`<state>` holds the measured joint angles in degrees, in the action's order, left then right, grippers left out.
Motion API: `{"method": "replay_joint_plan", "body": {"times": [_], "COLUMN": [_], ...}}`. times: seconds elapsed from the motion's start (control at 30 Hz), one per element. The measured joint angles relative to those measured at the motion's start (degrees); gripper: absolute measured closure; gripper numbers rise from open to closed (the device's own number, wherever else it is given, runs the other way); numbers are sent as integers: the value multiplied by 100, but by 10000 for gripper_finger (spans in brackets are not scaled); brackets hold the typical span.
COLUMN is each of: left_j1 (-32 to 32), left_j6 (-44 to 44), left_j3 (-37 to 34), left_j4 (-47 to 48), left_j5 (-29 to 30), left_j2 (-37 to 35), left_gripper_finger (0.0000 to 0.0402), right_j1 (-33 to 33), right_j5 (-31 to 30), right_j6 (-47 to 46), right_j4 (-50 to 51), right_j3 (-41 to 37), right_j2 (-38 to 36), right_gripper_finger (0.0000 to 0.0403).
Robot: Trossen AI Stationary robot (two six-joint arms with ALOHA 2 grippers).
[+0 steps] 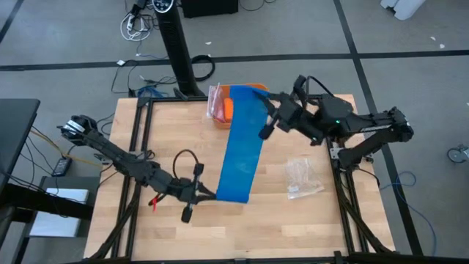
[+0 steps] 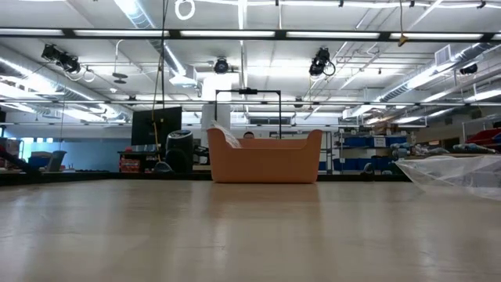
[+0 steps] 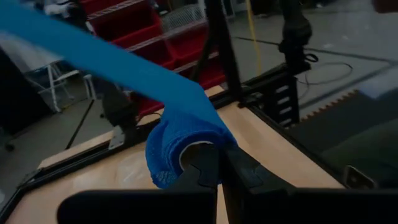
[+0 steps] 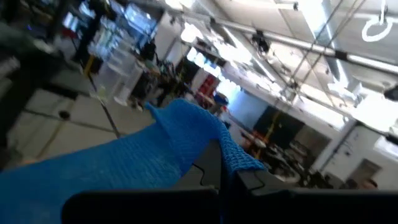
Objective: Roll bandage
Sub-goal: Roll the blue bandage
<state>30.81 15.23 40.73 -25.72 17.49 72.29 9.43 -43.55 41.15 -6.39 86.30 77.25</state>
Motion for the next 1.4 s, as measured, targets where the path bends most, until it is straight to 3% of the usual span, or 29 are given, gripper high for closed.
{"method": "replay_joint_plan", "body": {"times": [0.17, 0.57, 0.83, 1.07, 1.4], "left_j1": [276, 435, 657, 1001, 1136], "left_j6": [89, -42, 567, 988, 985], "left_j3": [350, 366, 1046, 1696, 2428], "left_j4": [589, 506, 718, 1549, 2472], "left_j5": [284, 339, -72, 105, 143], "left_j2": [29, 347, 493, 496, 499], "left_gripper_finger": [394, 394, 394, 394, 394], "right_j1": [-431, -1388, -1650, -1643, -1580], "right_j5": [107, 641, 1227, 1856, 2643], "right_j6": [-7, -205, -1471, -2615, -4062], "right_j4": [102, 141, 1783, 3115, 3755], "right_j3": [0, 0, 0, -4, -101], "right_j2": [-25, -382, -224, 78, 684], "right_gripper_finger": [403, 403, 403, 403, 403]}}
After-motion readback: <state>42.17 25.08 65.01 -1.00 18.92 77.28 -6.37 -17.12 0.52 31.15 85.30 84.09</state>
